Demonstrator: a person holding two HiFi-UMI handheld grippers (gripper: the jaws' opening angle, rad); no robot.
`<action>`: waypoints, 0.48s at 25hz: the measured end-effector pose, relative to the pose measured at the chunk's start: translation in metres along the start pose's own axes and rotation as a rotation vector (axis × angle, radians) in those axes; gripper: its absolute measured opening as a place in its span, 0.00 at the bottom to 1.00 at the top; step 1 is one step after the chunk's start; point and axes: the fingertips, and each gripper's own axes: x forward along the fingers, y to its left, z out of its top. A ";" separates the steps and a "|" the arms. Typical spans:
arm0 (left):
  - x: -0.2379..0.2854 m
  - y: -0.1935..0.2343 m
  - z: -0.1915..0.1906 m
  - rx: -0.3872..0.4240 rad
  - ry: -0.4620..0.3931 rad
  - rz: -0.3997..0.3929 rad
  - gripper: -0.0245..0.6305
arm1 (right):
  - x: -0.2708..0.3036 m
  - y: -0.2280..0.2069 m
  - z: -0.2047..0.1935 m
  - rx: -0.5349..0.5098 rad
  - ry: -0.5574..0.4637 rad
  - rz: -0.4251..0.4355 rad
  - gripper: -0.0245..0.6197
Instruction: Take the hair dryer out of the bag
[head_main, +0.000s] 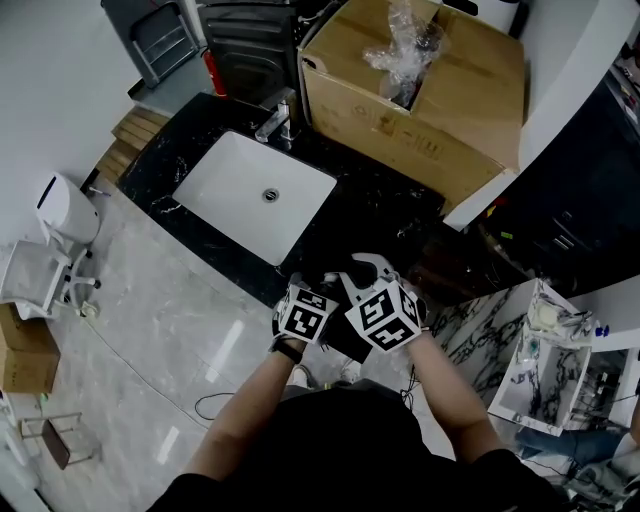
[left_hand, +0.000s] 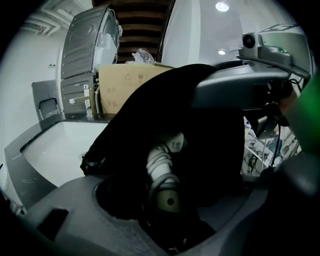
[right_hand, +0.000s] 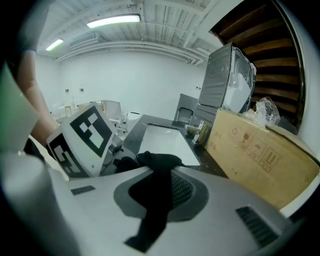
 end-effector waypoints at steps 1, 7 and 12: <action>0.002 0.000 -0.001 -0.004 0.010 -0.002 0.43 | 0.000 0.000 -0.001 0.002 -0.002 0.000 0.08; 0.016 -0.003 -0.007 -0.011 0.069 -0.007 0.43 | -0.002 -0.002 -0.008 0.019 -0.006 0.008 0.08; 0.028 -0.004 -0.014 0.000 0.130 -0.026 0.43 | -0.005 -0.002 -0.014 0.031 -0.009 0.014 0.08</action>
